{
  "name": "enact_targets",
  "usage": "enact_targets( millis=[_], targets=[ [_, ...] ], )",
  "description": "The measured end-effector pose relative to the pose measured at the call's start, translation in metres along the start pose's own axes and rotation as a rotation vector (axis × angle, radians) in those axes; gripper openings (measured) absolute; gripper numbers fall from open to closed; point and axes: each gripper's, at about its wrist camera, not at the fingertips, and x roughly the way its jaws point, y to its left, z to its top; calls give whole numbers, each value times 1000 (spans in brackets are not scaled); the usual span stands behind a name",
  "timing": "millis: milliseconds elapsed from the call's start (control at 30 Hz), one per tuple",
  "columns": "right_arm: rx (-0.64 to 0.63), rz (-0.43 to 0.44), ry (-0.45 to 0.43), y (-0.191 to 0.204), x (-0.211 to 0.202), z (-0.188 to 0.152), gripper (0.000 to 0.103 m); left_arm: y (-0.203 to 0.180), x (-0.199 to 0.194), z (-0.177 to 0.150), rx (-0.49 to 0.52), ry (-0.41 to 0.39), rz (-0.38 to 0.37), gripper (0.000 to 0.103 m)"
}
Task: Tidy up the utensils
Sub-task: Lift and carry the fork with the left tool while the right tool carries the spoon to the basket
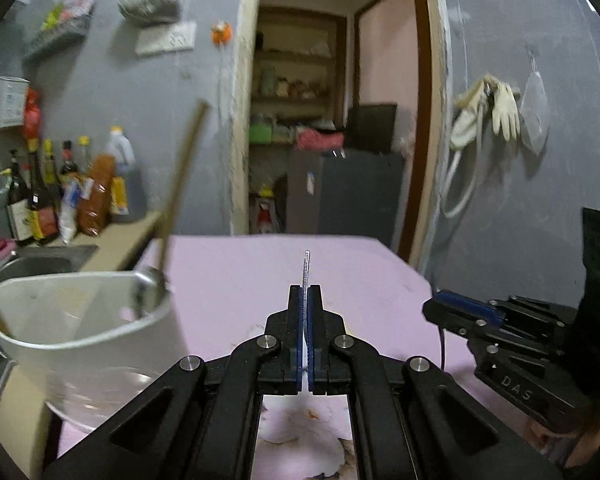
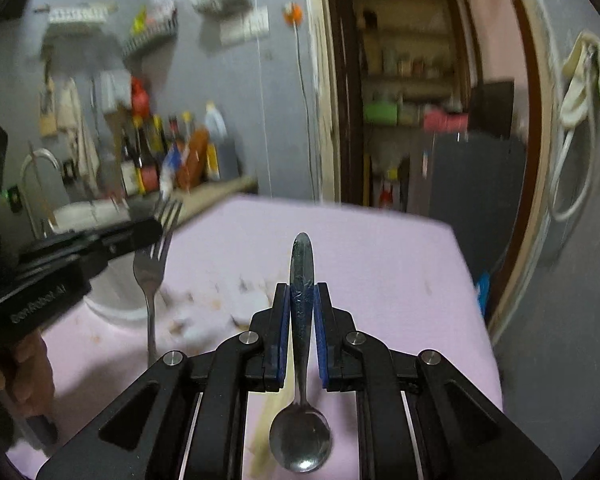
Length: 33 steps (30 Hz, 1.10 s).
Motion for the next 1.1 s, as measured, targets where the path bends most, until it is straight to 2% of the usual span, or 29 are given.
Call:
enact_targets(
  millis=[167, 433, 800, 1100],
  targets=[
    [11, 15, -145, 14, -15, 22, 9, 15, -24, 15, 2, -77, 46, 0],
    [11, 64, -278, 48, -28, 60, 9, 51, -69, 43, -11, -167, 117, 0],
    [23, 195, -387, 93, -34, 103, 9, 99, -132, 83, -57, -299, 210, 0],
    [12, 280, -433, 135, -26, 130, 9, 140, -168, 102, -81, -367, 360, 0]
  ],
)
